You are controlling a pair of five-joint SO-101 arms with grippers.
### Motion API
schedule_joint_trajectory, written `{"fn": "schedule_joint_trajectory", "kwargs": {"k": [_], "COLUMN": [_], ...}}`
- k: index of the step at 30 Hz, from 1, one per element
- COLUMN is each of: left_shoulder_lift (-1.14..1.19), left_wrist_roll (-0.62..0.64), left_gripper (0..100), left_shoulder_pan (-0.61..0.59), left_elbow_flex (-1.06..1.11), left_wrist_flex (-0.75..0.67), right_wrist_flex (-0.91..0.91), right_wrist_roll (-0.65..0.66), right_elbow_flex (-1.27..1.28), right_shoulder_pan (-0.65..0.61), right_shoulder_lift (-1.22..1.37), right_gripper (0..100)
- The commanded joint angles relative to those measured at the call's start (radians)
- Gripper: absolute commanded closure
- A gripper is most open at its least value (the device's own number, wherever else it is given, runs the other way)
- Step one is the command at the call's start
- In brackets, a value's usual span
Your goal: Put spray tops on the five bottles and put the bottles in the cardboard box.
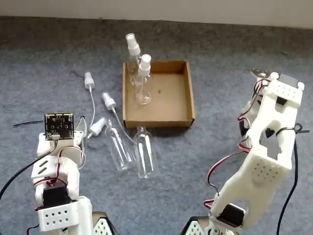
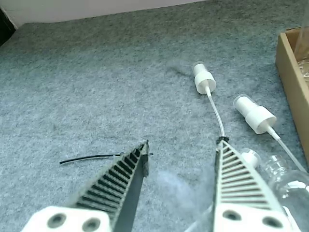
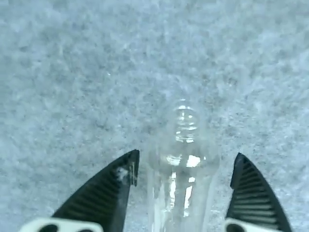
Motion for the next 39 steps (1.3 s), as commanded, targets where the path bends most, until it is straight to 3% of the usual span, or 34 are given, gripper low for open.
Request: {"fn": "schedule_joint_trajectory", "kwargs": {"k": [1, 8, 20, 28, 33, 39], "left_shoulder_lift": [-0.008, -0.008, -0.008, -0.010, -0.010, -0.010], "left_wrist_roll": [0.005, 0.005, 0.005, 0.005, 0.005, 0.005], "left_gripper": [79, 79, 79, 79, 79, 79], "left_shoulder_pan": [-0.005, -0.005, -0.005, -0.005, -0.005, -0.005], "left_elbow_flex": [-0.002, -0.002, -0.002, -0.002, -0.002, -0.002], "left_wrist_flex": [-0.018, -0.018, -0.018, -0.018, -0.018, -0.018], "right_wrist_flex": [0.027, 0.001, -0.019, -0.019, -0.056, 0.028], "right_wrist_roll": [0.044, 0.051, 0.051, 0.043, -0.040, -0.041], "right_elbow_flex": [-0.054, -0.053, -0.047, -0.059, -0.140, -0.157], "right_shoulder_pan": [0.007, 0.010, 0.012, 0.031, 0.047, 0.042], "right_shoulder_lift": [-0.018, -0.013, -0.013, -0.013, -0.012, -0.013], "right_gripper": [73.4, 74.3, 88.6, 83.0, 82.0, 81.7]}}
